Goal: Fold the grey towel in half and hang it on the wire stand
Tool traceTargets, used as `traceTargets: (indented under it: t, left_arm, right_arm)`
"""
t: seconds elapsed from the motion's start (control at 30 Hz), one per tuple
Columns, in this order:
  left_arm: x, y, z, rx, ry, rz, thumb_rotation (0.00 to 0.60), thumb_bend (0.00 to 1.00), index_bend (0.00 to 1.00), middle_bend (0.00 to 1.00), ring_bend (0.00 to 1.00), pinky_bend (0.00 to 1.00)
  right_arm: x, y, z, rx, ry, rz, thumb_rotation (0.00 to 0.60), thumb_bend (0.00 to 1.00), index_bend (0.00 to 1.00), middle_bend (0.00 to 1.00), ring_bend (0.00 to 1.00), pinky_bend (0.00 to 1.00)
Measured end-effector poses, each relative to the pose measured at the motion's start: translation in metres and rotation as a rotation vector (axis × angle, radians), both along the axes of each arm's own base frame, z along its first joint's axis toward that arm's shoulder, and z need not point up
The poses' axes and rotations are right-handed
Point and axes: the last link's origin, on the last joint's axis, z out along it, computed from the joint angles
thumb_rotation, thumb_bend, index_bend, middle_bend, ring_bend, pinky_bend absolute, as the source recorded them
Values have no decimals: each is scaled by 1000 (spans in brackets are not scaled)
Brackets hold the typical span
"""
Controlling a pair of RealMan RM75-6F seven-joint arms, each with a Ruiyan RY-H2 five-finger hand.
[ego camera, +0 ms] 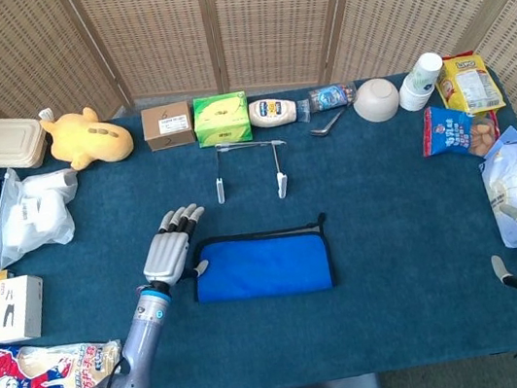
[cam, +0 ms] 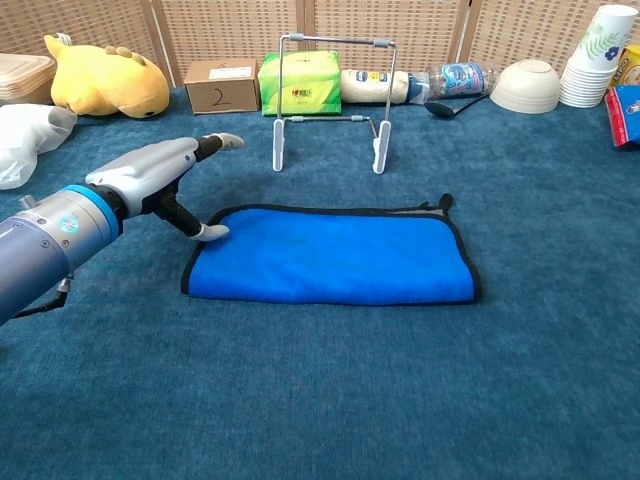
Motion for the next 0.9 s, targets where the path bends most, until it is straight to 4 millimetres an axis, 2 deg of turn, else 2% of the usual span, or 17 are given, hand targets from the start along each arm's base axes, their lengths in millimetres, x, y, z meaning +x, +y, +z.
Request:
traceTargets:
  t: [0.23, 0.47, 0.63, 0.9]
  left_arm:
    - [9, -3, 4, -10, -34, -14, 600, 334, 34, 9, 0, 0]
    - [26, -13, 15, -42, -103, -68, 600, 333, 91, 41, 0, 0]
    - [32, -22, 28, -51, -142, -110, 600, 333, 233, 102, 0, 0]
    - [32, -37, 40, -87, -138, -151, 600, 333, 344, 182, 7, 1]
  right_arm:
    - [1, -1, 0, 0, -2, 3, 600, 349, 166, 56, 0, 0]
    - [1, -2, 0, 3, -5, 6, 600, 348, 166, 56, 0, 0]
    - [2, -2, 0, 6, -6, 9, 600, 349, 166, 56, 0, 0]
    - [1, -5, -5, 26, -21, 11, 600, 349, 167, 56, 0, 0]
